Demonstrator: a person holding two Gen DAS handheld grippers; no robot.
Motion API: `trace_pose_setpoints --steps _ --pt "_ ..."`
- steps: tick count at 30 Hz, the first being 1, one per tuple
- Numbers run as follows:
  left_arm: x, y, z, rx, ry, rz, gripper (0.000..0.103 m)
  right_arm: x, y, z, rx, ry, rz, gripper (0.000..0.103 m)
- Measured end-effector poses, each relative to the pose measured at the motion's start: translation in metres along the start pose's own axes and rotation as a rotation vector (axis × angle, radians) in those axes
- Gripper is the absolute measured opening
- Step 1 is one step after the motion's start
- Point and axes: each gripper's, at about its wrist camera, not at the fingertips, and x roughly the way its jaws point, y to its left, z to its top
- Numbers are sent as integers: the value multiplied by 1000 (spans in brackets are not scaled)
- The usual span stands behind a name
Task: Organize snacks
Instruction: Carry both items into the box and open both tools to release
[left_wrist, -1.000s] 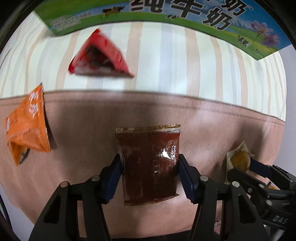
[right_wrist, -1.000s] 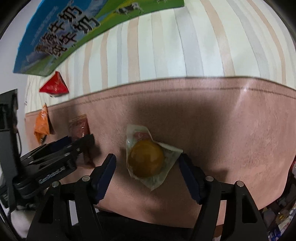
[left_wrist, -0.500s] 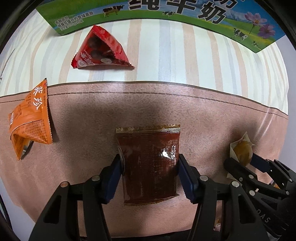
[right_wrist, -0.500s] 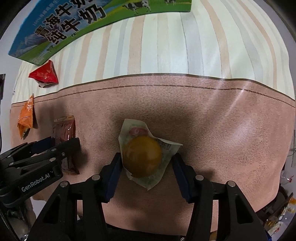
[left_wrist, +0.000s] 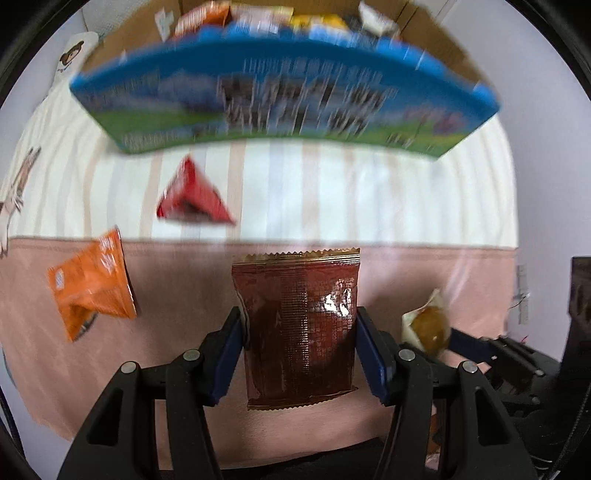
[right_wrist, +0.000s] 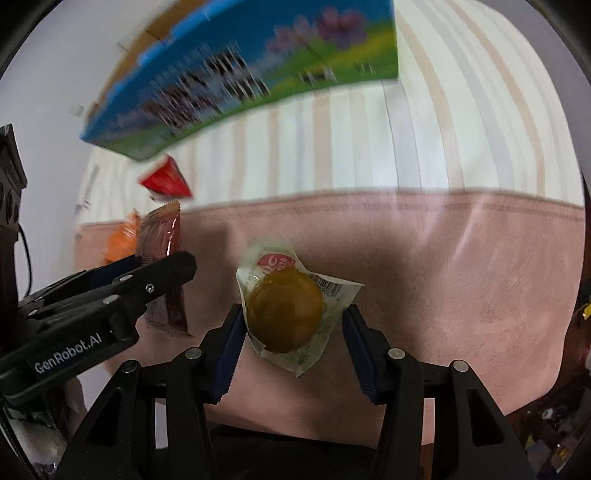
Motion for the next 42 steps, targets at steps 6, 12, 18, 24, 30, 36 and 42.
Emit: trace_pose_setpoints --steps 6,12,18,24,30,36,42 --pt "-56 -4 37 23 -115 -55 55 -61 16 38 -37 -103 64 56" --pt "-103 12 100 48 -220 -68 55 -120 33 106 -94 -236 77 56" --pt "-108 37 175 38 -238 -5 56 -128 35 198 -94 -292 -33 56" --pt "-65 72 244 -12 -142 56 56 -100 20 263 -45 -236 -106 56" --pt "-19 101 275 -46 -52 112 56 -62 14 290 -19 -183 -148 57" --pt "6 114 284 -72 -12 92 68 -28 3 305 31 -97 -204 78" --pt "9 115 280 -90 -16 87 96 -18 12 308 22 -90 -205 95"
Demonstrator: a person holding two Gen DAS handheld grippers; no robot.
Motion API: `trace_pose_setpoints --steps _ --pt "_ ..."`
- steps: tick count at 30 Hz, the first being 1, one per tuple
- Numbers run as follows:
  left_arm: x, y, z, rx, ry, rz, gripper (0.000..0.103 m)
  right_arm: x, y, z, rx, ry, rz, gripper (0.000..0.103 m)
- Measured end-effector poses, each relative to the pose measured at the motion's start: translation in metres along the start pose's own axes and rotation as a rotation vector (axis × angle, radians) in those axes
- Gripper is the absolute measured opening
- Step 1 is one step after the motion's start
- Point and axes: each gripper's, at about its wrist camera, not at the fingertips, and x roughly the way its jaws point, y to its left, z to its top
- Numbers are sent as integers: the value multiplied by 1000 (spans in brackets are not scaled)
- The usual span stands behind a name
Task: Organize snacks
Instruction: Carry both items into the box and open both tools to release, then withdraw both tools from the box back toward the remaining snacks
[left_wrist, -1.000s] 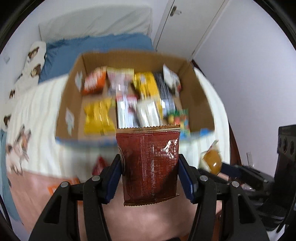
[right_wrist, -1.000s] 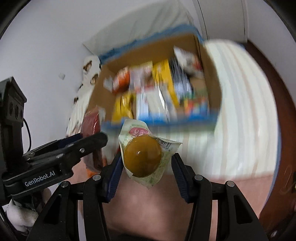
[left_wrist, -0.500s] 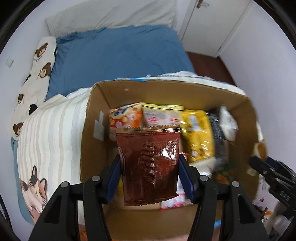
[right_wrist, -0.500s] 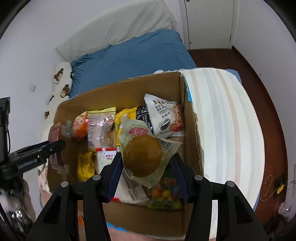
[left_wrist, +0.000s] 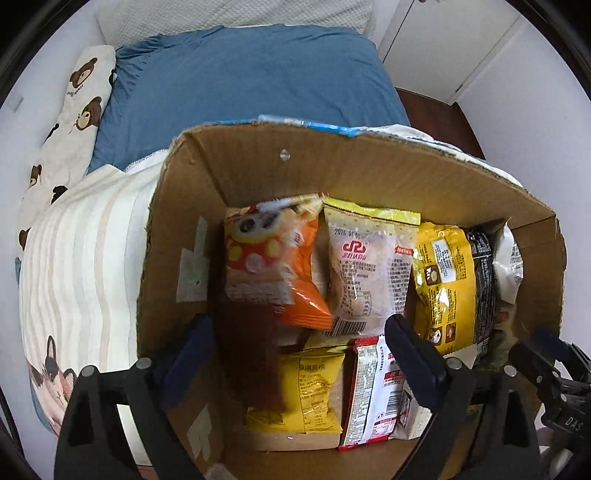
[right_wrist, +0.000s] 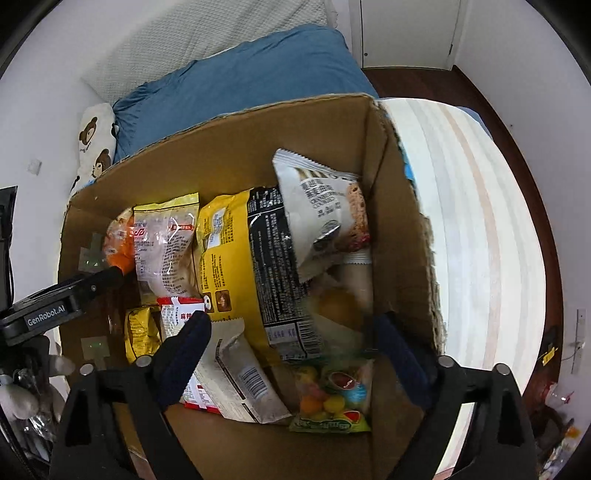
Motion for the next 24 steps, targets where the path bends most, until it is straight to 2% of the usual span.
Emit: trace_pose_setpoints --steps 7,14,24 --pt "-3 -1 -6 14 -25 12 96 2 2 0 -4 1 -11 95" --pt "-14 -13 -26 38 -49 4 96 -2 6 -15 -20 -14 -23 95" --pt "-50 -27 -72 63 -166 13 96 -30 5 -53 -59 -74 -37 95"
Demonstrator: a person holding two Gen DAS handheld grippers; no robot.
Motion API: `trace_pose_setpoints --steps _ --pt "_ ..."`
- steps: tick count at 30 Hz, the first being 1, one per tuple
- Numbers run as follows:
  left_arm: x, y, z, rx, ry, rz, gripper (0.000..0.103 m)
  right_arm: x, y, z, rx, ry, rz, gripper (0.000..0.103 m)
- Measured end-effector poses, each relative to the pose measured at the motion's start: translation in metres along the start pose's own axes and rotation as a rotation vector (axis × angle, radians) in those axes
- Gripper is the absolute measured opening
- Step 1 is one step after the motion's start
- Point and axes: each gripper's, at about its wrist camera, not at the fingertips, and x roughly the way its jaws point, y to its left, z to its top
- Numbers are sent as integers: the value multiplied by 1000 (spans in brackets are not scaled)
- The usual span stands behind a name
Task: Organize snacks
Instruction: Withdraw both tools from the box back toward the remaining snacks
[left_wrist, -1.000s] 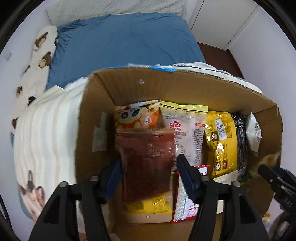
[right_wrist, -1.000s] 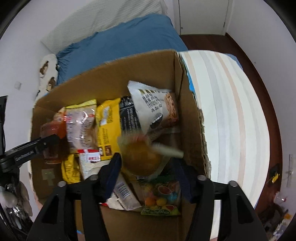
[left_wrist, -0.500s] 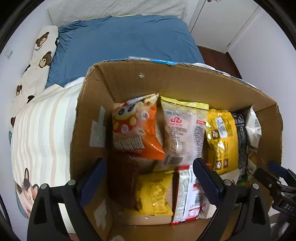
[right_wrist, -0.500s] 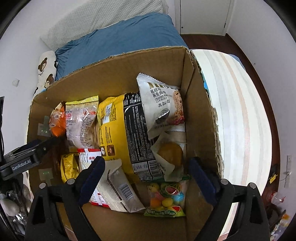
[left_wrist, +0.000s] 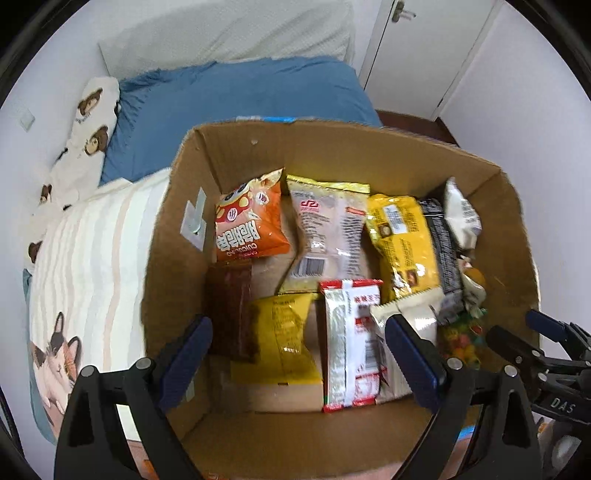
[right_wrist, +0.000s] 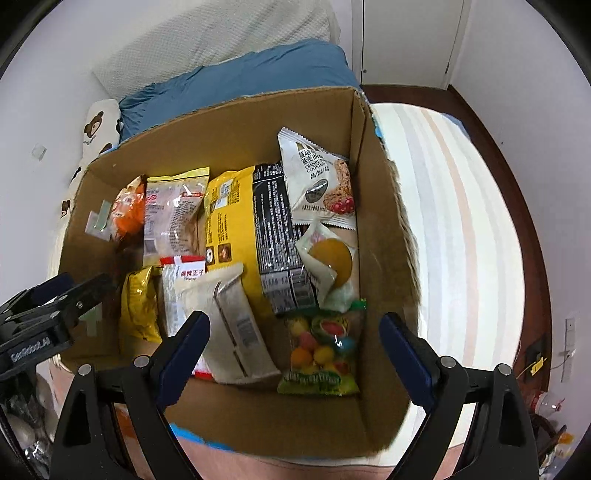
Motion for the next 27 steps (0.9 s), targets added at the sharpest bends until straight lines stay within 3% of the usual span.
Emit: trace_pose_setpoints --steps 7,15,27 --pt "-49 -9 -25 31 -108 5 96 -38 2 -24 -1 -70 -10 98" --pt "-105 -15 -62 37 -194 -8 96 -110 4 -58 -25 -191 -5 98" --pt "-165 -19 -109 33 -276 -30 96 -200 9 -117 -56 -322 12 98"
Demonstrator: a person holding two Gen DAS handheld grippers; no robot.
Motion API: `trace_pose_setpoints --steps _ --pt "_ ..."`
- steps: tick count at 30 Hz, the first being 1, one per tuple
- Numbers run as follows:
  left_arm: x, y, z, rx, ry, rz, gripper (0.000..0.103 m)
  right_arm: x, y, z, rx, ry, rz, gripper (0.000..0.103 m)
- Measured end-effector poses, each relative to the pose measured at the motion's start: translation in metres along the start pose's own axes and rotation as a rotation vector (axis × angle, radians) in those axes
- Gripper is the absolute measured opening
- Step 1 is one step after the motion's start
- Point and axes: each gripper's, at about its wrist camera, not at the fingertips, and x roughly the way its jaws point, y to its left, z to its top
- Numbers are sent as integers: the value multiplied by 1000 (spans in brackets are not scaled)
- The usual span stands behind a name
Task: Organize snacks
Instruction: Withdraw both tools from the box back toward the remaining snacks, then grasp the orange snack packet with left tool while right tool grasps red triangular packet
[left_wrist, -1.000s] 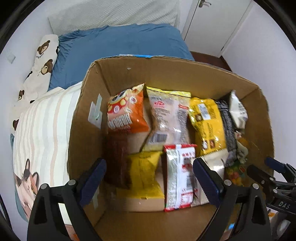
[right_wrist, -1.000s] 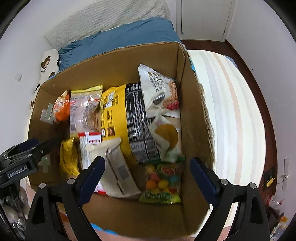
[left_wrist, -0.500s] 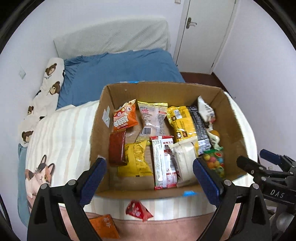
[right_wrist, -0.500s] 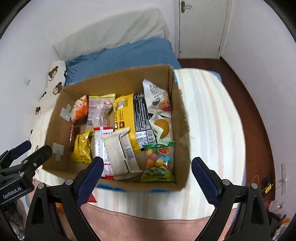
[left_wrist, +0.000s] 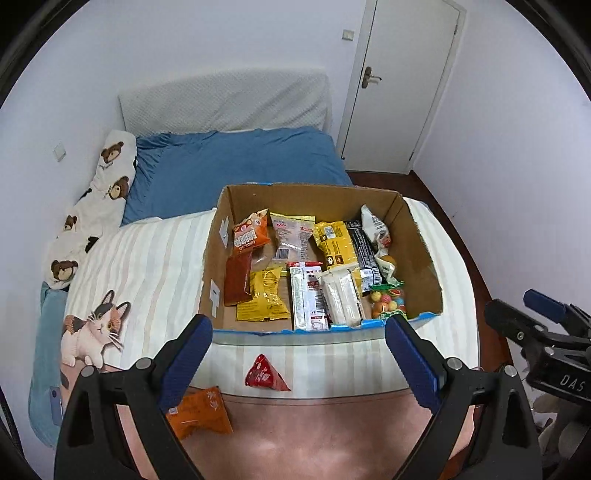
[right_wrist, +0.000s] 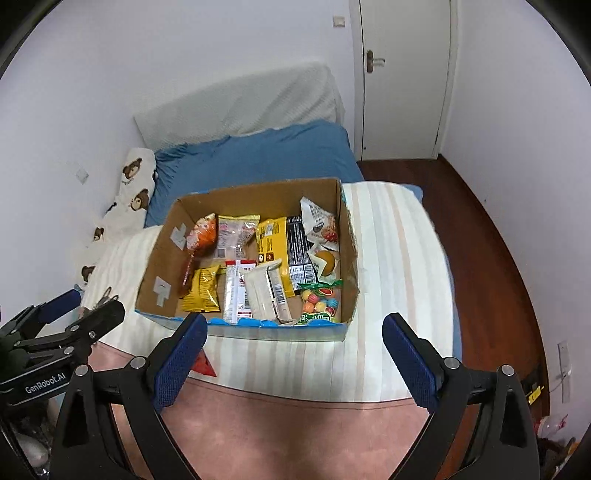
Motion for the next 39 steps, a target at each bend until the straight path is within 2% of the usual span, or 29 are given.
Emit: trace_pose_setpoints --steps 7,11,16,20,25,29,32,33,36,38,39 --pt "-17 -3 -11 -1 -21 2 96 -27 -2 -9 20 -40 15 99" --pt "-21 10 -19 -34 -31 35 96 -16 4 -17 29 -8 82 101" --pt "-13 53 -43 -105 3 150 96 40 32 -46 4 146 199 101" --pt "8 96 -73 -182 105 224 96 108 68 -71 -23 282 273 101" --pt "37 144 -111 -309 231 279 96 181 103 -91 -14 381 311 100" --pt "61 178 -139 -524 339 196 96 225 125 -99 9 423 323 96" --pt "84 206 -164 -781 408 73 96 252 140 -99 10 443 315 89" --pt "95 216 -176 -897 431 9 96 258 144 -100 7 449 314 83" --pt "122 230 -196 -1105 482 -109 96 277 152 -105 -8 462 295 68" --pt "141 234 -204 -1202 501 -148 94 279 158 -105 -44 444 272 60" --pt "151 236 -205 -1229 510 -161 94 280 160 -106 -66 444 270 49"
